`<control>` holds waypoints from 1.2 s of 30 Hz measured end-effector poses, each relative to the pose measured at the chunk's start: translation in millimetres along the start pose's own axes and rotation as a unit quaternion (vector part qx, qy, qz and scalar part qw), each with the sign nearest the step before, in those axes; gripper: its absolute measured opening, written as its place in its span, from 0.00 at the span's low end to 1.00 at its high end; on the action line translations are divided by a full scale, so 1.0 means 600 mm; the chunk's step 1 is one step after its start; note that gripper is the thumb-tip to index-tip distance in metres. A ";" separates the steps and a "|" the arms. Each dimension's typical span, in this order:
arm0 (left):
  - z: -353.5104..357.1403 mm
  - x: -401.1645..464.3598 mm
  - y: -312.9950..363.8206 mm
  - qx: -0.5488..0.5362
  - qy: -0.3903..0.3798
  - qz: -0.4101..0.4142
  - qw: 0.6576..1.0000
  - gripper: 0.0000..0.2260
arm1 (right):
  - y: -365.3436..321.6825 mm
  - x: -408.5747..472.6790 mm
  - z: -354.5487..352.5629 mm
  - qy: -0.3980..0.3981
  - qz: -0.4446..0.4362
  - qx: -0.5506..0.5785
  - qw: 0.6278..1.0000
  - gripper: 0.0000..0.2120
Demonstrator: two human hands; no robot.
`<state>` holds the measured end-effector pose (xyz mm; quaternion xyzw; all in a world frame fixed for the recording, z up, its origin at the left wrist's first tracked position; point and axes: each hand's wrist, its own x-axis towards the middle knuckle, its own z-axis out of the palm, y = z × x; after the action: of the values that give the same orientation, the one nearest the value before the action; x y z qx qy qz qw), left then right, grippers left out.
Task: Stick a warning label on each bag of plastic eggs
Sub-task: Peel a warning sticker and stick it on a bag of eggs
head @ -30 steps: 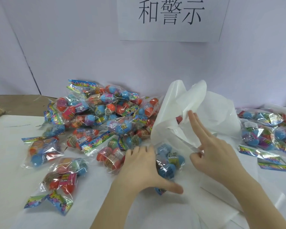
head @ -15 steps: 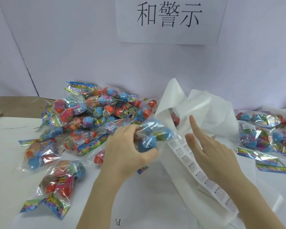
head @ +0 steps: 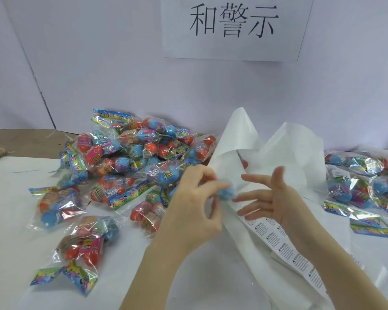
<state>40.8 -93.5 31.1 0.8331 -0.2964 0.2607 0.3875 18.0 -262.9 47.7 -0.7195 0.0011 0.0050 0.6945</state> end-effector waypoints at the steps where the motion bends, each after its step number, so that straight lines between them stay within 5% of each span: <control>1: 0.003 -0.001 0.003 -0.025 -0.013 -0.008 1.000 0.12 | 0.001 -0.003 0.007 -0.010 0.018 -0.016 1.000 0.42; 6: -0.001 -0.002 -0.011 0.054 -0.088 -0.090 0.991 0.22 | 0.020 -0.010 0.032 -0.038 0.041 -0.123 0.991 0.22; 11: -0.002 -0.010 -0.030 0.165 -0.273 -0.133 0.938 0.37 | 0.021 -0.011 0.027 -0.069 0.040 -0.135 0.988 0.23; 16: -0.007 -0.005 -0.024 0.150 -0.143 -0.107 0.972 0.33 | 0.008 -0.012 0.019 -0.057 0.006 -0.062 0.996 0.19; 22: -0.017 0.002 0.003 0.008 0.021 -0.031 0.999 0.32 | -0.004 -0.011 0.012 -0.008 -0.005 0.081 0.997 0.25; 25: -0.009 -0.001 0.019 0.005 0.005 0.048 0.999 0.34 | -0.004 -0.004 0.016 -0.008 0.018 0.096 0.995 0.28; 27: 0.001 -0.004 0.027 -0.001 -0.035 0.084 0.996 0.34 | -0.001 -0.008 0.017 -0.025 -0.021 0.087 0.996 0.19; 30: 0.006 -0.005 0.031 0.005 -0.040 0.063 0.997 0.37 | 0.000 -0.011 0.011 0.005 -0.054 0.105 0.993 0.13; 36: -0.005 0.002 0.043 -0.100 0.097 -0.059 0.989 0.34 | -0.005 -0.009 -0.004 0.039 -0.045 0.266 0.962 0.07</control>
<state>22.8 -105.2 46.2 0.7771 -0.2323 0.2860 0.5103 12.5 -265.3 51.0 -0.5075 -0.0033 -0.0550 0.8599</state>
